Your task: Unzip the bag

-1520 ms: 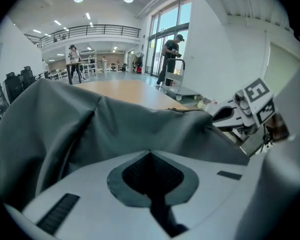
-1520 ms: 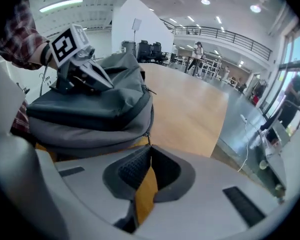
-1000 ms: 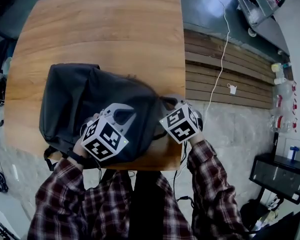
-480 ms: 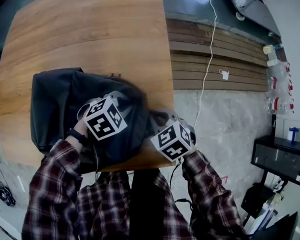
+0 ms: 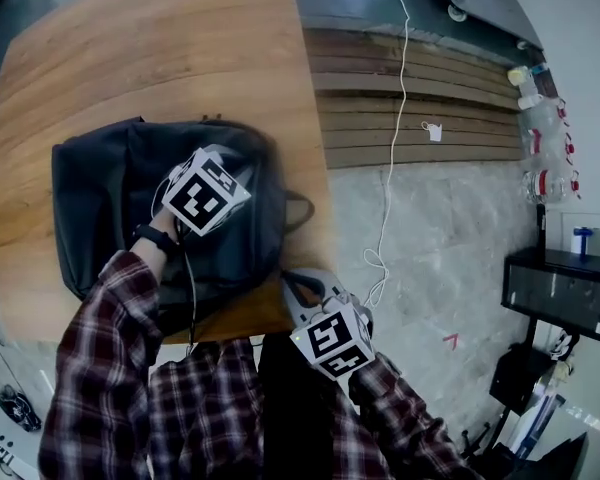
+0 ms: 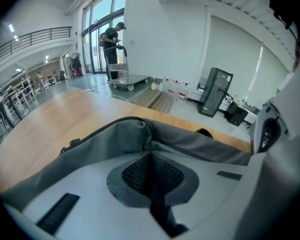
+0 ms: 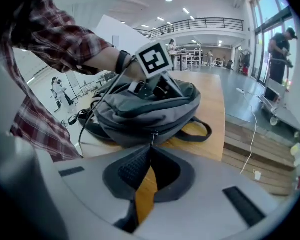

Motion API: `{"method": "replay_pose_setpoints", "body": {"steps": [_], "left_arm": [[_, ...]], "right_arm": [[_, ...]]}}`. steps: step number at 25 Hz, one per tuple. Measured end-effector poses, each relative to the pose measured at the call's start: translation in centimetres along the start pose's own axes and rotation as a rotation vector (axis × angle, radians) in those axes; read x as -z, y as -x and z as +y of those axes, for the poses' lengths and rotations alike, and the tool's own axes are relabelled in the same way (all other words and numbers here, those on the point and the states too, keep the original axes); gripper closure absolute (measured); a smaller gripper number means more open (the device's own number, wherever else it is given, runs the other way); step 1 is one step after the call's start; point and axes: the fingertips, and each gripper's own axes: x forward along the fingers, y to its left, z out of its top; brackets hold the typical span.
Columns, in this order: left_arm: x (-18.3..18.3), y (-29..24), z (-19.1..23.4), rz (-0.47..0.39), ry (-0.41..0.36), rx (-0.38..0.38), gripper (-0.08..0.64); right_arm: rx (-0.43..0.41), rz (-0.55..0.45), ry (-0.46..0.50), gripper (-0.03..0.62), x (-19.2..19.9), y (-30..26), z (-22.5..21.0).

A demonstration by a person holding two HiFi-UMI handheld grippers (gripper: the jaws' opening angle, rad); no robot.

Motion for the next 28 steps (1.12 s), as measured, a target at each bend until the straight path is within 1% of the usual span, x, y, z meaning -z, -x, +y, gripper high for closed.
{"method": "replay_pose_setpoints", "body": {"steps": [4,6,9,12,16,18,20,22,24,26,28], "left_arm": [[-0.9,-0.9,1.3,-0.004,0.05,-0.043,0.552],[-1.1,-1.1,1.7,-0.014,0.059,-0.064,0.552],[-1.4,-0.8,2.6,-0.029,0.084,-0.097,0.552],[-0.5,0.3,4.5,-0.04,0.129,-0.152,0.551],[2.3,2.7,6.3,-0.06,0.181,-0.211,0.552],[3.8,4.0,6.9,-0.076,0.221,-0.229,0.552],[5.2,5.1,7.3,-0.087,0.245,-0.249,0.552],[6.4,6.0,7.6,-0.105,0.242,-0.279,0.552],[7.3,7.1,7.5,-0.126,0.212,-0.295,0.552],[8.0,8.2,6.5,-0.117,0.155,-0.27,0.552],[8.5,9.2,4.4,-0.078,0.094,-0.205,0.552]], "right_arm": [[-0.043,-0.023,-0.021,0.578,-0.1,-0.1,3.0],[-0.037,-0.022,-0.022,0.578,0.3,-0.1,3.3],[0.018,-0.011,0.0,0.578,0.6,0.3,1.5],[0.075,0.001,0.045,0.578,0.3,0.5,-1.0],[0.101,0.016,0.079,0.578,-0.1,-0.1,-3.8],[0.109,0.032,0.118,0.578,-0.8,-1.1,-5.0],[0.107,0.047,0.159,0.578,-1.6,-2.3,-6.0],[0.1,0.058,0.191,0.578,-2.5,-3.7,-6.7],[0.09,0.069,0.216,0.578,-3.4,-4.9,-6.9],[0.08,0.077,0.235,0.578,-4.1,-6.0,-6.9],[0.075,0.081,0.235,0.578,-4.5,-6.9,-6.9]]}}
